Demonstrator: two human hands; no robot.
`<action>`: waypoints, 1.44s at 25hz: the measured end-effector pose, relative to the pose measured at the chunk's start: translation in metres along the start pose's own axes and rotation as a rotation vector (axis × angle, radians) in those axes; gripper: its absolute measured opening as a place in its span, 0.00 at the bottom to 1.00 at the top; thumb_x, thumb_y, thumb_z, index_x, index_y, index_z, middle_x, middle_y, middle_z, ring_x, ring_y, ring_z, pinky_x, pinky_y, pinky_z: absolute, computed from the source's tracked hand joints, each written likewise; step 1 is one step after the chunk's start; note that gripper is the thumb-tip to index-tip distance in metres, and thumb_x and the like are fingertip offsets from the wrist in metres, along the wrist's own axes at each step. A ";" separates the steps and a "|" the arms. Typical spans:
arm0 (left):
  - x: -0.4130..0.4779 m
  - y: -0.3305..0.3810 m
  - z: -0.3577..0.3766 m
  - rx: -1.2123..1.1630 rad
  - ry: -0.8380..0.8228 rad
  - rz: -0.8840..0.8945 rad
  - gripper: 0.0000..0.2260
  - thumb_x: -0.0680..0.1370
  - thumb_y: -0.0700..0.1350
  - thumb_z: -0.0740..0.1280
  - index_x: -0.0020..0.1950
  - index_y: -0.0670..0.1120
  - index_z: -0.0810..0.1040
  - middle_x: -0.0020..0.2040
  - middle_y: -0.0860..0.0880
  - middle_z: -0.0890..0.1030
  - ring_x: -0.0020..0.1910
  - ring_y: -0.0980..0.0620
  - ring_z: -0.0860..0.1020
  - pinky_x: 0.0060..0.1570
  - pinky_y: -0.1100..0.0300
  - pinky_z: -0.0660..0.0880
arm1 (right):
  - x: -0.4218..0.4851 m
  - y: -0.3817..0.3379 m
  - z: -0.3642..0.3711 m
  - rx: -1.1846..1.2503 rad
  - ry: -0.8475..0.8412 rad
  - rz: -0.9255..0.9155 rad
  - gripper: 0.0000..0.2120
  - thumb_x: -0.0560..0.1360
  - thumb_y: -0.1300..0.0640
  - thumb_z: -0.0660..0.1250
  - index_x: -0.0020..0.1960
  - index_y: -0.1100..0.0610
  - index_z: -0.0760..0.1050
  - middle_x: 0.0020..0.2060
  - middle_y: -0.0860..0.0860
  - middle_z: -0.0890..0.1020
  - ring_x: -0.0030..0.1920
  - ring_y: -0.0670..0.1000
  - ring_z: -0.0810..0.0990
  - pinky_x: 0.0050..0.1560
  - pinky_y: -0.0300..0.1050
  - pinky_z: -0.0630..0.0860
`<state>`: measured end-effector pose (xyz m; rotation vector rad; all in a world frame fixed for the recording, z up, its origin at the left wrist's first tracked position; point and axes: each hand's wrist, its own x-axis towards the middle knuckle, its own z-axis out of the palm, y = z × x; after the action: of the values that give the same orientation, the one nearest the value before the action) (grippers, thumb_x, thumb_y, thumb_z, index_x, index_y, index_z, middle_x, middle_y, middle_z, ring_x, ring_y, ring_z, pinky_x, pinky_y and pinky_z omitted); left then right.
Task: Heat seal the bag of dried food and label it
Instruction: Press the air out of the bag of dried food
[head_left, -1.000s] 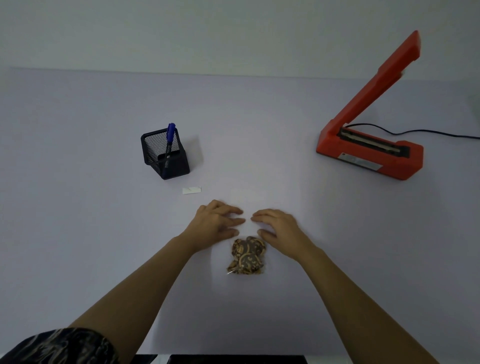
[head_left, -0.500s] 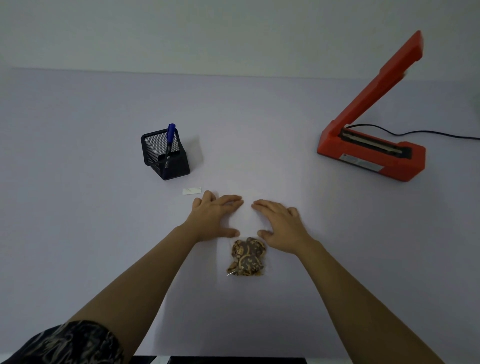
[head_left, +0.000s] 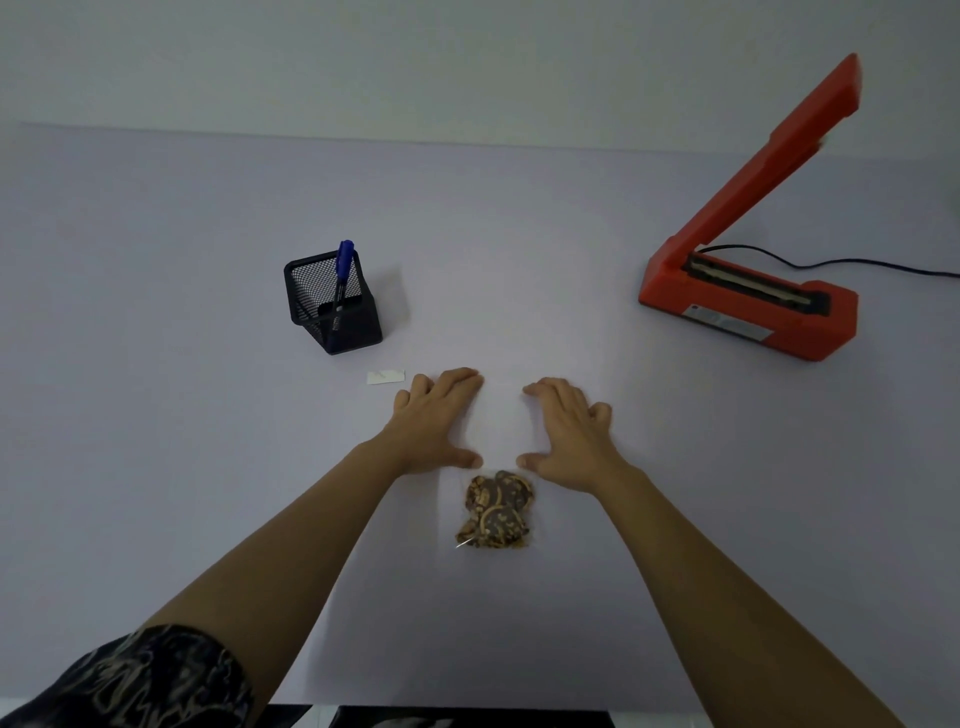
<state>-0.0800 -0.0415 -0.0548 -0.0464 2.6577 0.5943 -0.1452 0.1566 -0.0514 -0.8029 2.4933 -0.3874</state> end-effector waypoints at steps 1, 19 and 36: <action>-0.002 0.000 0.002 -0.037 0.028 0.021 0.41 0.67 0.59 0.72 0.73 0.52 0.56 0.72 0.53 0.58 0.62 0.47 0.60 0.58 0.52 0.61 | -0.002 0.000 0.001 0.001 0.011 -0.011 0.35 0.67 0.48 0.70 0.69 0.50 0.58 0.66 0.48 0.62 0.67 0.50 0.60 0.55 0.50 0.57; -0.012 0.001 0.022 -0.211 0.071 0.028 0.11 0.74 0.51 0.68 0.56 0.54 0.77 0.46 0.57 0.72 0.50 0.54 0.62 0.47 0.56 0.59 | -0.008 0.001 0.011 0.083 -0.010 0.033 0.21 0.72 0.49 0.66 0.63 0.47 0.66 0.60 0.46 0.68 0.63 0.50 0.63 0.54 0.48 0.57; 0.013 0.004 -0.003 0.031 -0.064 0.016 0.46 0.66 0.58 0.75 0.75 0.48 0.53 0.71 0.47 0.59 0.67 0.45 0.60 0.63 0.49 0.61 | 0.011 0.002 -0.003 -0.041 -0.102 0.063 0.48 0.65 0.43 0.72 0.74 0.49 0.47 0.73 0.47 0.52 0.68 0.55 0.57 0.62 0.53 0.58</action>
<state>-0.0940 -0.0386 -0.0557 0.0028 2.6068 0.5508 -0.1558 0.1517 -0.0536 -0.7387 2.4315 -0.2671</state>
